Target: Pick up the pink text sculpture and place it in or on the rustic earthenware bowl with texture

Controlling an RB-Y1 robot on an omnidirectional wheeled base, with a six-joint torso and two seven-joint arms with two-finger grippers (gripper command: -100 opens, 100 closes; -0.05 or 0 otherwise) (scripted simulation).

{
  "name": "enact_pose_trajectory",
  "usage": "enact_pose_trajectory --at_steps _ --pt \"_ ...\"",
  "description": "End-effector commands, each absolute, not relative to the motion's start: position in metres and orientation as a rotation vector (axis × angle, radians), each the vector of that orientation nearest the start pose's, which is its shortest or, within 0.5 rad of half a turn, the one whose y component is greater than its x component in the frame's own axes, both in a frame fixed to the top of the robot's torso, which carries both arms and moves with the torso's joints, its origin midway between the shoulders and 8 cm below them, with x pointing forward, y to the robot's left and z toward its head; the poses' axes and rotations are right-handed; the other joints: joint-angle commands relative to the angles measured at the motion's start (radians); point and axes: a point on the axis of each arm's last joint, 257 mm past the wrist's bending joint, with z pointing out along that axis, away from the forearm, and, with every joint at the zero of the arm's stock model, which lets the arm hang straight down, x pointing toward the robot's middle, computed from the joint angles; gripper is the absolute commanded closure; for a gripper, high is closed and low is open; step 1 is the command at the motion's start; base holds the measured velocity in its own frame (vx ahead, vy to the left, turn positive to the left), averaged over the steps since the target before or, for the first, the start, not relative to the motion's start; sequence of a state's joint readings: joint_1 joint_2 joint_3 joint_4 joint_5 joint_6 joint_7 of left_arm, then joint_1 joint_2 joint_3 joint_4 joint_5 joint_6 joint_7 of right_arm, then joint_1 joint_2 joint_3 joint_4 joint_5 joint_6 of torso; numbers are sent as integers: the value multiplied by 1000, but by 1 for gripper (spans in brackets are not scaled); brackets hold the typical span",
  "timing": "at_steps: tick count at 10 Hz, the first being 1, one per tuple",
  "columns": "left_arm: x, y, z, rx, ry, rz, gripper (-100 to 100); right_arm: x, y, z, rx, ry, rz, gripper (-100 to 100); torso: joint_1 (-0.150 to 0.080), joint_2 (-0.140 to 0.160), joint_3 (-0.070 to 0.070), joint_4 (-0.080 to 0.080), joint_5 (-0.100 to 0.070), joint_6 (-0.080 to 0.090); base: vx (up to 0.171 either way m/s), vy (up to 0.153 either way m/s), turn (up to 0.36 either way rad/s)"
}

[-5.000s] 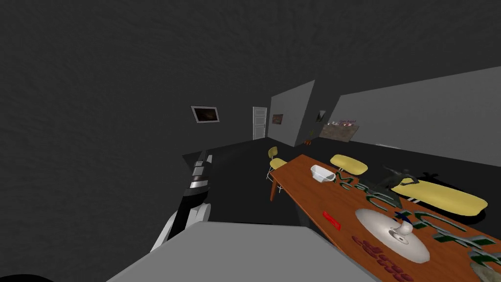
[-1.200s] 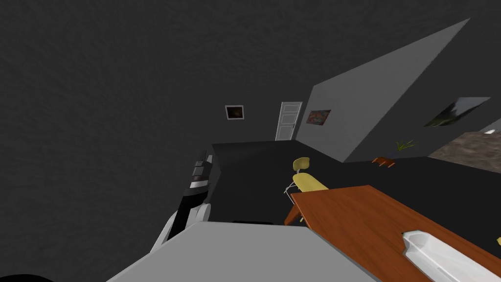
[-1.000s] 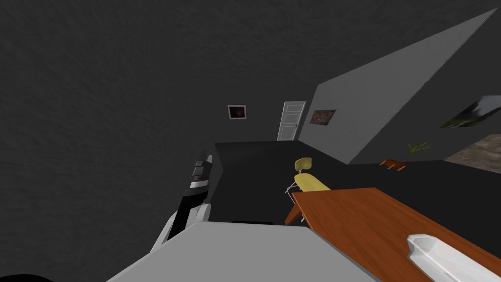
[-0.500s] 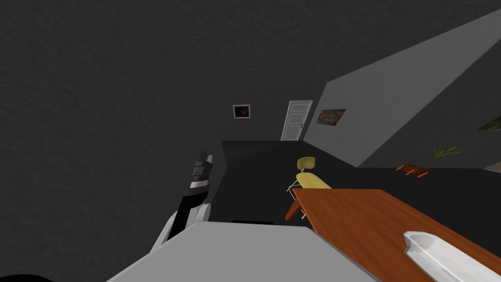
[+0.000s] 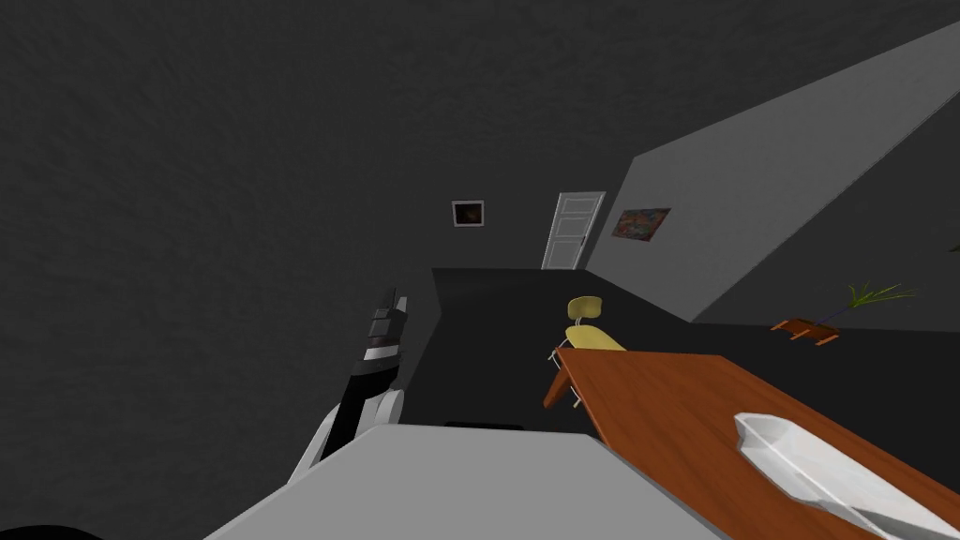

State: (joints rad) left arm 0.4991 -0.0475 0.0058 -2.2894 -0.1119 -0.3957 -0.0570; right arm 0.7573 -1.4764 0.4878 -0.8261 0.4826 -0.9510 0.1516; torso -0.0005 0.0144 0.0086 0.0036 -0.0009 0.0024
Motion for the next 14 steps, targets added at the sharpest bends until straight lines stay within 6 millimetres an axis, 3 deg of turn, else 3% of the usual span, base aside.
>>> enact_pose_trajectory --at_steps 1,8,9,10,14 --pt "360 278 8 -677 715 -1147 0 -56 -673 -343 -298 3088 177 100 0 0 0 0 0 0 -108 -15 25" --pt "360 278 8 -677 715 -1147 0 -31 -708 -288 -165 3134 115 100 -3 6 4 1 0 2 -218 -51 11" --pt "360 278 8 -677 715 -1147 0 -31 -708 -288 -165 3134 115 100 -3 5 3 1 0 2 -124 -38 -6" --pt "360 278 8 -677 715 -1147 0 -27 -717 -274 -123 3147 90 100 -1 0 0 0 0 1 -182 -67 -27" --pt "360 278 8 -677 715 -1147 0 -21 -735 -244 -33 3171 31 100 -4 6 3 1 0 3 -223 -110 -41"
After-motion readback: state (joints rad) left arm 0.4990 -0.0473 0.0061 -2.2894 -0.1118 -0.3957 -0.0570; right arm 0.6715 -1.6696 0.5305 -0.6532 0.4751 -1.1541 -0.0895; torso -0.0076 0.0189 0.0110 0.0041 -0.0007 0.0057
